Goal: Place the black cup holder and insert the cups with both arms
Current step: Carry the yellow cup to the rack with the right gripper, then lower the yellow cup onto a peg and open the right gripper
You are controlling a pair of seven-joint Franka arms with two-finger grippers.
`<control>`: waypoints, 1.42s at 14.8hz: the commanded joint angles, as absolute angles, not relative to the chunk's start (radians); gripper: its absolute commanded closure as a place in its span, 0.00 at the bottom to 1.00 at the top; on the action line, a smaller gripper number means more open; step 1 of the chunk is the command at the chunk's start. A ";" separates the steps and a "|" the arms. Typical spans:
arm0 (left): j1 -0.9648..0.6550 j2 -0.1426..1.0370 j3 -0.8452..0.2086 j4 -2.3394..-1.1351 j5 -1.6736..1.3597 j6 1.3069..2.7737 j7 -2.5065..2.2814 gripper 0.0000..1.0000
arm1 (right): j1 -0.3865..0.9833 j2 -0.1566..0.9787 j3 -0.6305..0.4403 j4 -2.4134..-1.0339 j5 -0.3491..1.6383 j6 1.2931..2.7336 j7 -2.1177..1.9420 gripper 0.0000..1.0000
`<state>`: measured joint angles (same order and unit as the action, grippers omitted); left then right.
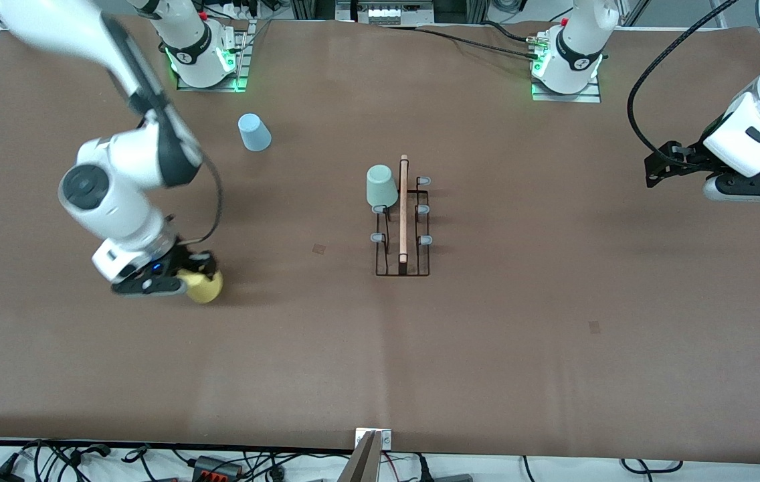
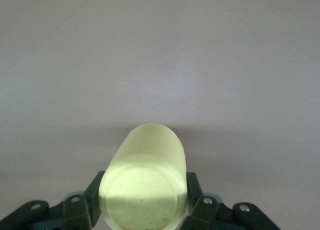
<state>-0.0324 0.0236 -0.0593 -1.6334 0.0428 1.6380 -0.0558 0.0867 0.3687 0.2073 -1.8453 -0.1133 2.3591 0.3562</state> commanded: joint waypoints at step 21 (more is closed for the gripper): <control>-0.034 0.037 -0.063 -1.603 0.052 1.618 -0.040 0.00 | 0.595 0.647 0.181 -1.427 -0.069 2.283 1.086 0.00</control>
